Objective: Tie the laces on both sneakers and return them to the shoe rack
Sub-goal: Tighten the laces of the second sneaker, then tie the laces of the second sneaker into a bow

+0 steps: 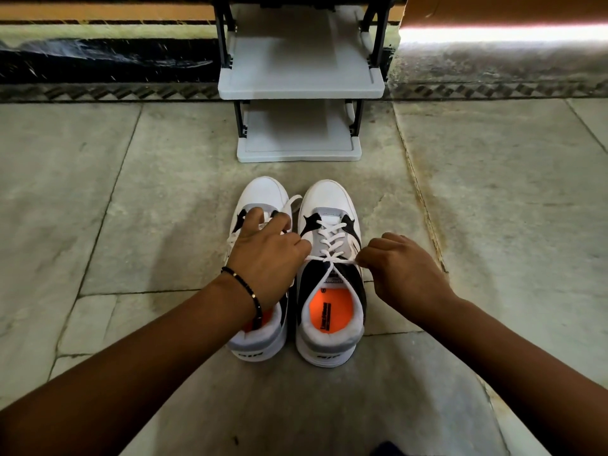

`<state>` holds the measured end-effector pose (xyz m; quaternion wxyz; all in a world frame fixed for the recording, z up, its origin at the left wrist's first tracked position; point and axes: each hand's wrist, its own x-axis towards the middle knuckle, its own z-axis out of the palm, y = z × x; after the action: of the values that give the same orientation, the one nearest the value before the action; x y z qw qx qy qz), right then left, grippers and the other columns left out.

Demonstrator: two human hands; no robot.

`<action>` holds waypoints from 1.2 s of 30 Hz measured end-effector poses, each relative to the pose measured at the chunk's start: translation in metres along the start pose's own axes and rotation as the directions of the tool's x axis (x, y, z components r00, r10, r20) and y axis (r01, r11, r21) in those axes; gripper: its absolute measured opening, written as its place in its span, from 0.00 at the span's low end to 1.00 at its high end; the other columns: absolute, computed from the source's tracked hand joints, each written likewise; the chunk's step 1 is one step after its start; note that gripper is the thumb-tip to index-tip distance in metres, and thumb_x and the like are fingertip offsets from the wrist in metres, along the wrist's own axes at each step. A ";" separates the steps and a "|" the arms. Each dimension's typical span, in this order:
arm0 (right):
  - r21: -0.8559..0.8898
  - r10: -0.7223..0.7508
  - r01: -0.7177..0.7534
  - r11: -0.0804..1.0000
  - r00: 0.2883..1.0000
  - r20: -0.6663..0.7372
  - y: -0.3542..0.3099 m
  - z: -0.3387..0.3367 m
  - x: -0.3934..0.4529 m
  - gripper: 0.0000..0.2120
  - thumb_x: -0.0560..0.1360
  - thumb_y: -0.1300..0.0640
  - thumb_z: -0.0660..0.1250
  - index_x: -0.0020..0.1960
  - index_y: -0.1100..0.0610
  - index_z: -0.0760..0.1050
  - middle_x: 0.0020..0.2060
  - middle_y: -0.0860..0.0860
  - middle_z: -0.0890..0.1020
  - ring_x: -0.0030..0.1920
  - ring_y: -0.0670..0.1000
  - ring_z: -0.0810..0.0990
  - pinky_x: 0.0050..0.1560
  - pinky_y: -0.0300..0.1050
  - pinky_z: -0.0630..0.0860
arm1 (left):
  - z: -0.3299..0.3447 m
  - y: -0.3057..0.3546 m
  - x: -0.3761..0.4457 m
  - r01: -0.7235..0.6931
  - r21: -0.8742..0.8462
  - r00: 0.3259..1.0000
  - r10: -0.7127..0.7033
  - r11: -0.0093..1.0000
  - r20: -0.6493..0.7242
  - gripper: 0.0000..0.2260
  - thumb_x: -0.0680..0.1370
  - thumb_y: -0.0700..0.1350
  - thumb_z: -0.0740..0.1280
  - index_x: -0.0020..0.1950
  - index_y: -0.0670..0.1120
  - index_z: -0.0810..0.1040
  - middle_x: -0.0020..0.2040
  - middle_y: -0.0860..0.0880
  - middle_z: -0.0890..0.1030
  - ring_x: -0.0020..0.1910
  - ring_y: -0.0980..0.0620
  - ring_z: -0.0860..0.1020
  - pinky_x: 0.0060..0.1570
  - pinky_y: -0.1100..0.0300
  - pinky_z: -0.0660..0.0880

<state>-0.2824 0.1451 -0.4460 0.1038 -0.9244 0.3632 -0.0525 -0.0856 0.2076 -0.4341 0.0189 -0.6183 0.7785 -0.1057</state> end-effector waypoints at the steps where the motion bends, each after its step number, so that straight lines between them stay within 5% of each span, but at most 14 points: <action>1: 0.007 0.005 -0.005 1.000 1.000 -0.003 0.000 0.001 0.000 0.13 0.58 0.71 0.69 0.36 0.57 0.80 0.29 0.52 0.79 0.32 0.56 0.75 0.32 0.44 0.73 | 0.001 0.001 0.001 0.005 0.009 1.000 -0.005 1.000 0.013 0.17 0.63 0.38 0.49 0.30 0.50 0.76 0.25 0.54 0.78 0.43 0.50 0.81 0.49 0.53 0.57; 6: 0.031 0.047 -0.047 0.998 0.998 -0.029 0.000 0.004 -0.006 0.14 0.61 0.72 0.69 0.39 0.55 0.80 0.31 0.50 0.81 0.33 0.55 0.76 0.33 0.39 0.64 | 0.007 0.002 0.000 0.011 -0.011 0.998 -0.010 1.000 0.055 0.10 0.56 0.37 0.69 0.31 0.51 0.76 0.26 0.54 0.78 0.38 0.51 0.81 0.50 0.53 0.57; 11: 0.045 0.061 -0.059 0.997 0.997 -0.039 0.002 0.002 -0.006 0.11 0.65 0.72 0.68 0.39 0.57 0.79 0.32 0.52 0.81 0.35 0.56 0.78 0.32 0.42 0.70 | 0.005 -0.006 -0.003 0.015 -0.028 0.998 -0.013 0.999 0.057 0.10 0.56 0.43 0.75 0.31 0.52 0.76 0.28 0.56 0.78 0.39 0.51 0.79 0.49 0.53 0.57; 21: 0.063 0.051 -0.049 0.997 0.998 -0.027 0.004 0.004 -0.008 0.07 0.68 0.69 0.67 0.38 0.58 0.79 0.32 0.53 0.81 0.36 0.56 0.77 0.32 0.42 0.69 | 0.003 -0.008 -0.003 0.049 -0.092 0.995 -0.040 0.995 0.092 0.13 0.53 0.36 0.73 0.30 0.52 0.78 0.26 0.54 0.78 0.35 0.49 0.80 0.46 0.54 0.56; 25: 0.216 0.128 -0.127 0.968 0.992 0.009 0.005 0.003 -0.010 0.06 0.72 0.63 0.67 0.38 0.58 0.80 0.33 0.54 0.82 0.36 0.56 0.79 0.35 0.46 0.75 | 0.004 -0.011 -0.004 0.118 -0.297 0.992 -0.098 0.947 0.081 0.04 0.68 0.48 0.65 0.35 0.51 0.79 0.34 0.53 0.80 0.39 0.51 0.79 0.48 0.55 0.55; 27: 0.534 0.297 -0.291 0.794 0.952 0.076 0.003 -0.006 -0.009 0.08 0.74 0.59 0.67 0.37 0.57 0.80 0.30 0.52 0.81 0.31 0.52 0.77 0.35 0.43 0.72 | -0.001 -0.010 -0.005 0.172 -0.572 0.985 -0.146 0.802 0.092 0.14 0.72 0.54 0.56 0.37 0.50 0.78 0.42 0.54 0.80 0.42 0.54 0.77 0.49 0.57 0.61; 30: 0.871 0.374 -0.347 0.347 0.903 0.211 -0.005 -0.015 -0.001 0.14 0.77 0.57 0.63 0.34 0.57 0.78 0.27 0.51 0.77 0.29 0.47 0.72 0.34 0.39 0.69 | -0.014 0.002 -0.001 0.193 -0.920 0.974 -0.179 0.340 0.138 0.16 0.75 0.51 0.57 0.39 0.42 0.78 0.41 0.58 0.81 0.44 0.61 0.77 0.46 0.66 0.72; 33: 0.958 0.354 -0.276 0.078 0.906 0.232 -0.020 -0.014 0.011 0.14 0.78 0.57 0.60 0.36 0.59 0.77 0.30 0.51 0.79 0.34 0.48 0.76 0.39 0.40 0.73 | -0.017 0.017 0.010 0.270 -0.952 0.924 -0.238 -0.147 0.299 0.16 0.80 0.41 0.54 0.43 0.31 0.75 0.34 0.58 0.82 0.41 0.63 0.80 0.46 0.70 0.75; 36: 0.956 0.304 -0.240 -0.171 0.910 0.283 -0.030 -0.014 0.021 0.13 0.78 0.60 0.58 0.42 0.63 0.77 0.34 0.53 0.83 0.37 0.50 0.81 0.41 0.40 0.78 | -0.015 0.020 0.016 0.226 -0.819 0.858 -0.289 -0.527 0.424 0.14 0.81 0.40 0.52 0.39 0.41 0.72 0.34 0.49 0.80 0.35 0.55 0.81 0.42 0.62 0.80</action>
<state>-0.2501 0.1500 -0.4249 0.7497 -0.4406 0.3928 -0.2993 -0.1113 0.1983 -0.4217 -0.5484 -0.5208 0.3025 0.5801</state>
